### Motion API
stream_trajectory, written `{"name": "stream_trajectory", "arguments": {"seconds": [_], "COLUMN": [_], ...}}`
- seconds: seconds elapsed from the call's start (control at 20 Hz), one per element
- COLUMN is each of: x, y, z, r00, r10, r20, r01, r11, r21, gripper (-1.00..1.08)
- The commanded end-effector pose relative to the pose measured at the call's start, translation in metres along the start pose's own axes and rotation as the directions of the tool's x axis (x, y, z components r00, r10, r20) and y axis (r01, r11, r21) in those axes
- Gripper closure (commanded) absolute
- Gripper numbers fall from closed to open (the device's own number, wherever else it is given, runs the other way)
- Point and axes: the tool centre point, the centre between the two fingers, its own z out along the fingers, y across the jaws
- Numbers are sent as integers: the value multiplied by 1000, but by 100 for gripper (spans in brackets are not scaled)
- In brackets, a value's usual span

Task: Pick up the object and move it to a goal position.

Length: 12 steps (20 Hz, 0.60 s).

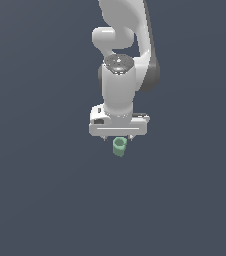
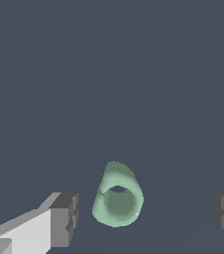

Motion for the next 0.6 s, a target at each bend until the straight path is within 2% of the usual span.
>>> {"name": "stream_trajectory", "arguments": {"seconds": [0.0, 0.55], "x": [0, 5], "y": [0, 8], "z": [0, -4], "r00": [1000, 1000], "r10": [0, -4], "r20": [0, -3], "r01": [0, 4], "r11": [1000, 1000], "r21": [0, 17], "gripper": [-92, -92]}}
